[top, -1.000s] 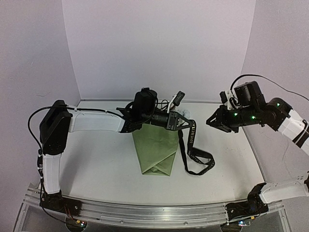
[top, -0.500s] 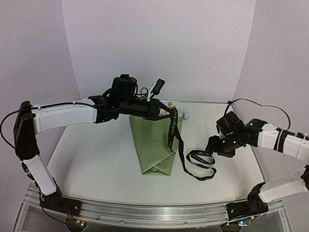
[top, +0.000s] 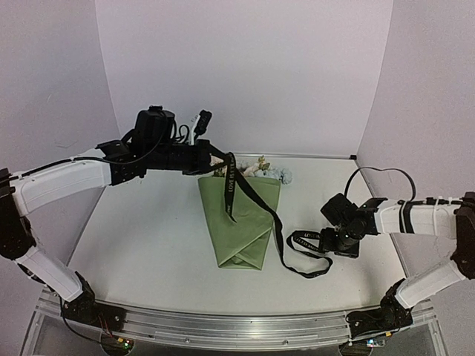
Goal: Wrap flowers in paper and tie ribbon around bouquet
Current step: Straighten the ribbon at the center of the board.
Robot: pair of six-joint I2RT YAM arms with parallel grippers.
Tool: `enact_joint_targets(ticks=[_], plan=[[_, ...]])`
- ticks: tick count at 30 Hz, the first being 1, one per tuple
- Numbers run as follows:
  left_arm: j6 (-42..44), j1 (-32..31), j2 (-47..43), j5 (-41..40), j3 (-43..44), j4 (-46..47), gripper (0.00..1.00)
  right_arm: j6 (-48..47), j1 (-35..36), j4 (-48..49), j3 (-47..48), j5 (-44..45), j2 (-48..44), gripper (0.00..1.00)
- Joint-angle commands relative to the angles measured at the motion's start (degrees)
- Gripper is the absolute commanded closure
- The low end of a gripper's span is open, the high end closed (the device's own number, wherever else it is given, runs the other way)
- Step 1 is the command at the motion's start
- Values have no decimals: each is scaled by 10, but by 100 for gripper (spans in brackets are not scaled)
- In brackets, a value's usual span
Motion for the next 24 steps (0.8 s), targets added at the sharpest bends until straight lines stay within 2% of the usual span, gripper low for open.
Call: enact_joint_targets(ticks=[1,8,12,14,17,20,24], plan=[[-7,10,-69,-87,-15,-24,100,24,-15,28,62,34,63,33],[-9,16,-97,-112,-23,-33,100,53,-32,29,84,44,127,51],[-16,23,-119,-175,-33,-52,100,62,-39,29,80,43,141,63],[-24,32,-137,-218,-42,-66,100,65,-55,29,74,36,137,74],[-30,46,-167,-288,-55,-78,100,60,-85,29,67,28,114,100],[-39,57,-189,-377,-53,-124,100,47,-125,4,75,29,75,100],[-56,72,-213,-527,-46,-198,100,12,-160,-75,124,80,15,100]])
